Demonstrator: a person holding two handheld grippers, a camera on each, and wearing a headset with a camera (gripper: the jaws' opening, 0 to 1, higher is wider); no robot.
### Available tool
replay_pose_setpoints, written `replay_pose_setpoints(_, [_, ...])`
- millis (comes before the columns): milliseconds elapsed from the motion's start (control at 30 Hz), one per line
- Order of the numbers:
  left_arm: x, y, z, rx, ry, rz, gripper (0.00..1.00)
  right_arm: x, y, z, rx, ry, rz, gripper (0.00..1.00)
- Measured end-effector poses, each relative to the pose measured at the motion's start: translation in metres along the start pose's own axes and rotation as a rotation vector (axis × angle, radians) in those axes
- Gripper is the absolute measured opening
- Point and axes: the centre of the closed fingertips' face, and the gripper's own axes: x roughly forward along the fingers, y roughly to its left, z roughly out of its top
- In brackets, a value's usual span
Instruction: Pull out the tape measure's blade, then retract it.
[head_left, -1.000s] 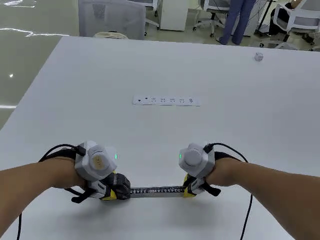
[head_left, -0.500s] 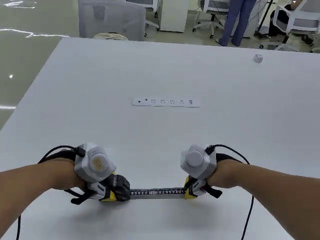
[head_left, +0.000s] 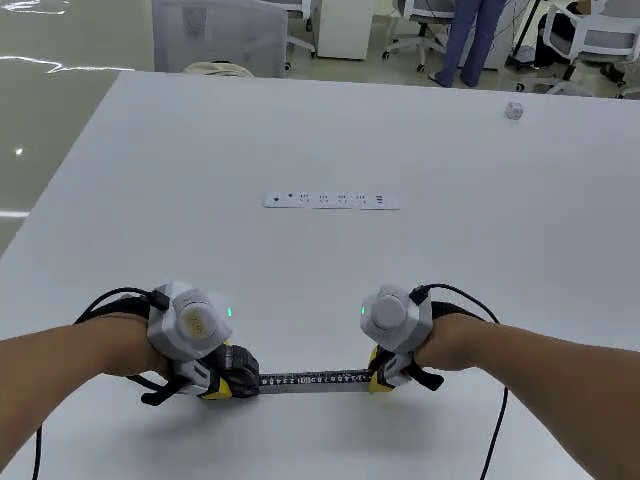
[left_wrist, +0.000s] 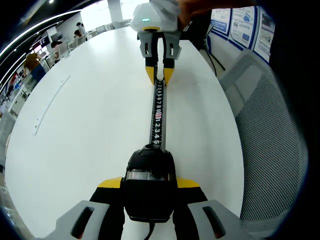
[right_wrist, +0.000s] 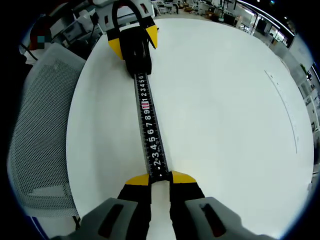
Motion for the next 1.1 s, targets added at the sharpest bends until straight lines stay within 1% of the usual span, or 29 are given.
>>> replay_pose_setpoints(533, [0.0003, 0.0, 0.0001, 0.0, 0.003, 0.001, 0.34, -0.0012, -0.001, -0.0046, 0.002, 0.003, -0.001, 0.12])
replay_pose_setpoints(1100, [0.0009, -0.0001, 0.0001, -0.004, -0.004, 0.0, 0.34, -0.0033, -0.0012, -0.0087, 0.0, 0.011, -0.004, 0.12])
